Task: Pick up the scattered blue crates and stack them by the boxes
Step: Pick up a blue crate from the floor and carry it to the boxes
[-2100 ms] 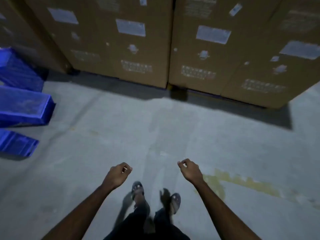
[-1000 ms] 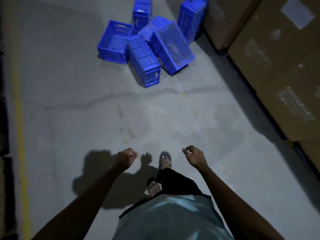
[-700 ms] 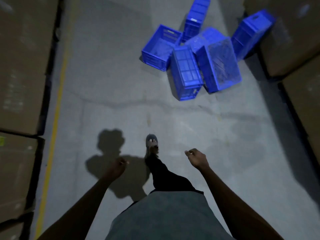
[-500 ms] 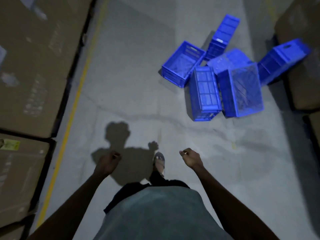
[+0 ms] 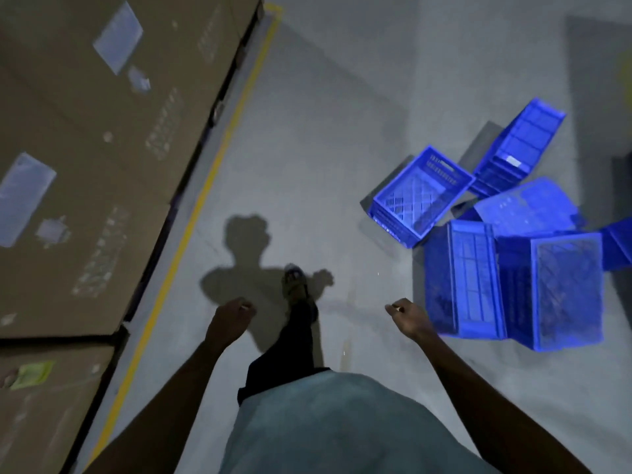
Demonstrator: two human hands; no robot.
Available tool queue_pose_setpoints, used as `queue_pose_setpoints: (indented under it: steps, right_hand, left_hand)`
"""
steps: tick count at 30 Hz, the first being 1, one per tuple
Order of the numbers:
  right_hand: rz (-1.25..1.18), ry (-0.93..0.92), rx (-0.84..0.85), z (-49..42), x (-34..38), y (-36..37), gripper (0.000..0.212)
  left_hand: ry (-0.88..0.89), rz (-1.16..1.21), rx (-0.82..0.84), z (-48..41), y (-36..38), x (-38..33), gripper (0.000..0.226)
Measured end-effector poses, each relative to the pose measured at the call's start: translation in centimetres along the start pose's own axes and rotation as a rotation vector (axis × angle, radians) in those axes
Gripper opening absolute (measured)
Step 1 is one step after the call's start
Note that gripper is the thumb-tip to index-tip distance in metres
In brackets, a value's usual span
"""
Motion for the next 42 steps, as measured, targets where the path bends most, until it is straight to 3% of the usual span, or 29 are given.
queue_pose_setpoints:
  steps: [6, 9, 20, 27, 37, 42]
  right_hand:
    - [-0.016, 0.030, -0.069, -11.3, 9.8, -7.0, 0.040]
    - [-0.040, -0.027, -0.131, -18.1, 15.1, -10.6, 0.037]
    - [-0.174, 0.048, -0.207, -41.6, 21.6, -21.6, 0.038]
    - [-0.247, 0.090, -0.207, -56.3, 25.0, -33.0, 0.034]
    - [-0.368, 0.166, -0.355, -73.7, 26.2, -50.7, 0.046]
    - [-0.433, 0.304, -0.463, -81.0, 22.1, -59.3, 0.035]
  left_hand:
    - [-0.137, 0.234, 0.013, -13.6, -10.1, -11.2, 0.031]
    - [-0.059, 0.132, 0.037, -20.5, -13.7, -17.6, 0.008]
    - [0.094, -0.117, 0.058, -40.7, -20.5, -39.8, 0.004]
    - [0.195, -0.128, 0.003, -52.3, -25.5, -61.9, 0.007]
    - [0.396, -0.302, 0.090, -66.0, -23.4, -91.4, 0.009]
    - [0.482, -0.413, 0.246, -73.7, -19.4, -107.1, 0.007]
Point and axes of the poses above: each hand's wrist, its own z-axis away from the middle knuckle, its own y-axis out of the palm, x = y × z, the point moved 1 cm from there along -z, towards the middle knuckle, and after that the axes turned 13 degrees about -y, right-handed, at the moved point
